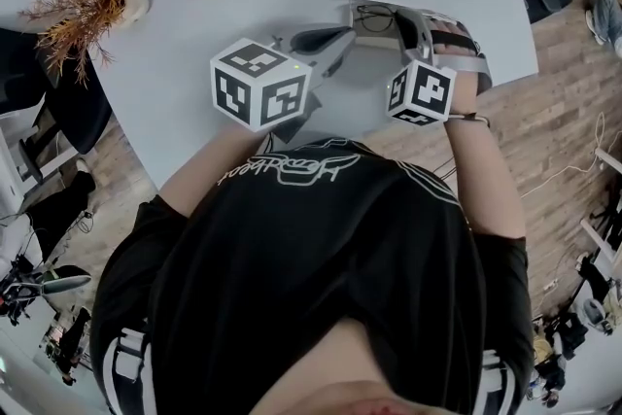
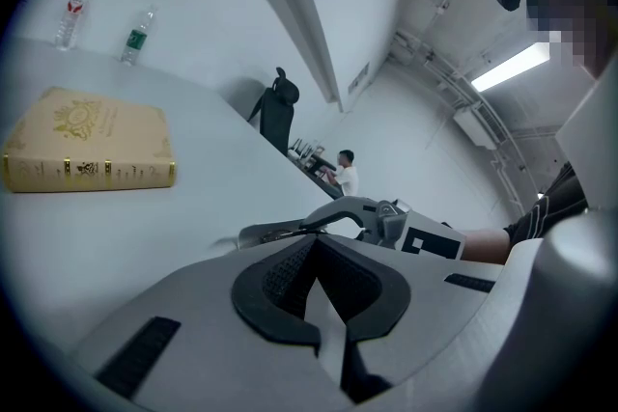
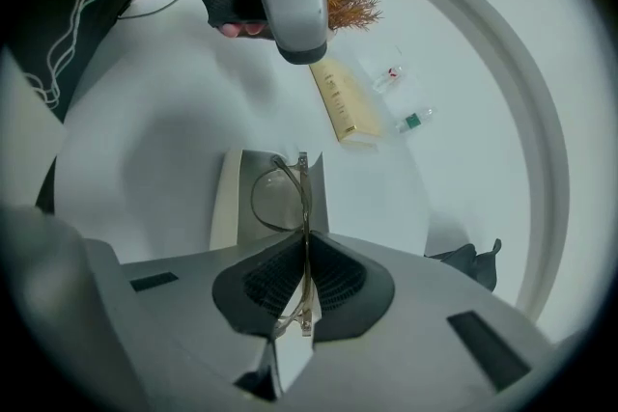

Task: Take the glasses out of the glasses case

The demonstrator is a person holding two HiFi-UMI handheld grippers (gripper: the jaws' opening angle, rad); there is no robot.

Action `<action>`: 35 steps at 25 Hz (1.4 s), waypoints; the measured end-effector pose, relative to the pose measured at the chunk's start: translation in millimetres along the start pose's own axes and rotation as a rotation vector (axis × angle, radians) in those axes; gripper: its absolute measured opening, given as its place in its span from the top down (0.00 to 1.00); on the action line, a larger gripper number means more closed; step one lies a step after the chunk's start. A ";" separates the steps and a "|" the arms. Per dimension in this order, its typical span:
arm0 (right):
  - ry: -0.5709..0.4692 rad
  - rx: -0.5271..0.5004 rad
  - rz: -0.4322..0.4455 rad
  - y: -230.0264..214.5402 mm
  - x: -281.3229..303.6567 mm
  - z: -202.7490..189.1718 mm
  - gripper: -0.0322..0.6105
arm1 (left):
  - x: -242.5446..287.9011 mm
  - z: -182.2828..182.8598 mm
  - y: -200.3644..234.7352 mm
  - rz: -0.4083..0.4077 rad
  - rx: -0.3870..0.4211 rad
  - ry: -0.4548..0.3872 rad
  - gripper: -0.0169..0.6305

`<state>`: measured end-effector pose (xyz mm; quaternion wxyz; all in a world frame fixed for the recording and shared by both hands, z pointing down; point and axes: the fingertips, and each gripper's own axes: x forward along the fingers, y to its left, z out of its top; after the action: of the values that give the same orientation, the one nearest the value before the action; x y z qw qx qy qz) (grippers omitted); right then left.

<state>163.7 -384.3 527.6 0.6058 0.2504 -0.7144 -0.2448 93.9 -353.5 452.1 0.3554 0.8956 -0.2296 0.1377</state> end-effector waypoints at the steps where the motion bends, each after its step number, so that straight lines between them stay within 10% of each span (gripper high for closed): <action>1: -0.004 -0.002 -0.014 -1.6 -1.0 0.6 0.92 | 0.0 -0.3 -0.7 0.000 0.002 0.001 0.96; 10: -0.045 0.013 -0.087 -7.3 -20.5 4.4 0.92 | -5.0 -2.6 -13.1 0.000 0.025 -0.002 0.96; 35: -0.356 0.594 -0.346 -16.5 -245.6 19.6 0.92 | -74.7 -18.7 -148.1 -0.017 0.150 -0.145 0.96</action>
<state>179.9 -235.1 331.5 0.3229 0.4855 -0.7954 -0.1655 103.8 -222.0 349.7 0.2710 0.9292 -0.2361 0.0865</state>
